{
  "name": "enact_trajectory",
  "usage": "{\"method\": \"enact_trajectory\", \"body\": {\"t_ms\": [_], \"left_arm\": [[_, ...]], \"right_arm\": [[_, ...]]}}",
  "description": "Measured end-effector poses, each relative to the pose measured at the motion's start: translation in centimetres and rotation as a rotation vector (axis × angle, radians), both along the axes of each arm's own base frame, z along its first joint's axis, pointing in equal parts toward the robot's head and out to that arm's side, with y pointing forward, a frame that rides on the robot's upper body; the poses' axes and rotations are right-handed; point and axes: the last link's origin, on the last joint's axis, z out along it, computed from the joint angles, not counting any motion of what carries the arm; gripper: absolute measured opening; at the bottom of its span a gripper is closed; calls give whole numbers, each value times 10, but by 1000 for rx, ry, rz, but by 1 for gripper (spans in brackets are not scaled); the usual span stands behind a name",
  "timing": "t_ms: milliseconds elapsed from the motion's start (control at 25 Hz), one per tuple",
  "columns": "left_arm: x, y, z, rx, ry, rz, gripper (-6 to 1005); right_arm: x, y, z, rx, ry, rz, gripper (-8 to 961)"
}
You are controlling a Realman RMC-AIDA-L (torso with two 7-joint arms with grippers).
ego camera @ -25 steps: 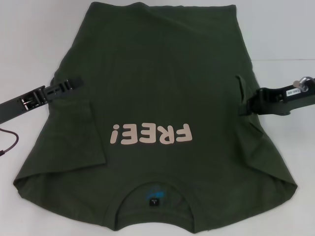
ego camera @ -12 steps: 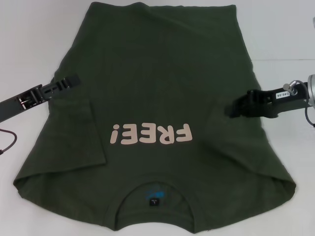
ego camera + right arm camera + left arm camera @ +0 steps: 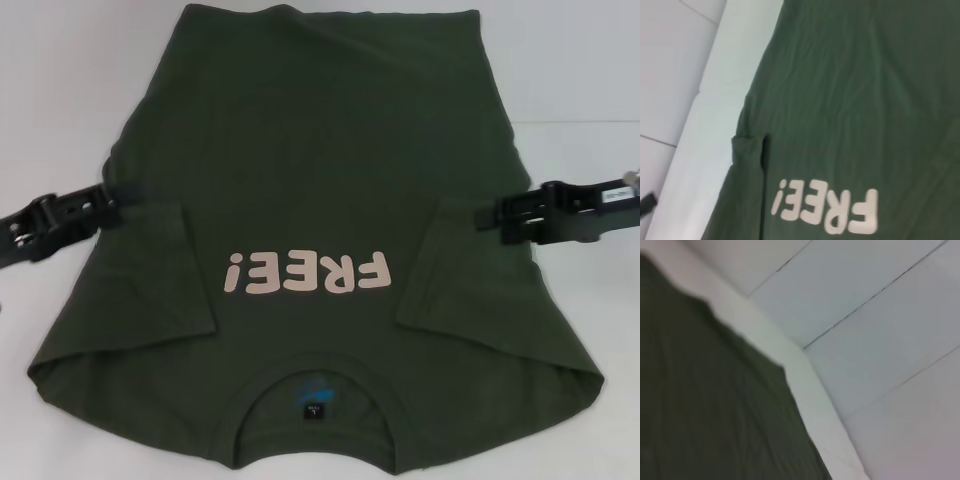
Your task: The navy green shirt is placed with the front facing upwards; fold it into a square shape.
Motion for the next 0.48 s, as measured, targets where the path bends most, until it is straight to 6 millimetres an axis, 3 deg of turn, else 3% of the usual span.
{"method": "enact_trajectory", "body": {"t_ms": [200,400,480], "left_arm": [[-15,-19,8,-133,-11,132,658],[-34,-31,9,-200,18,252,658],[-40,-35,9,-210,22,284,658]], "right_arm": [[10,-3,14,34,-23,-5,595],[14,-4,20,50,-33,-6,736],[13,-3,21,51,-34,-4,736]]}}
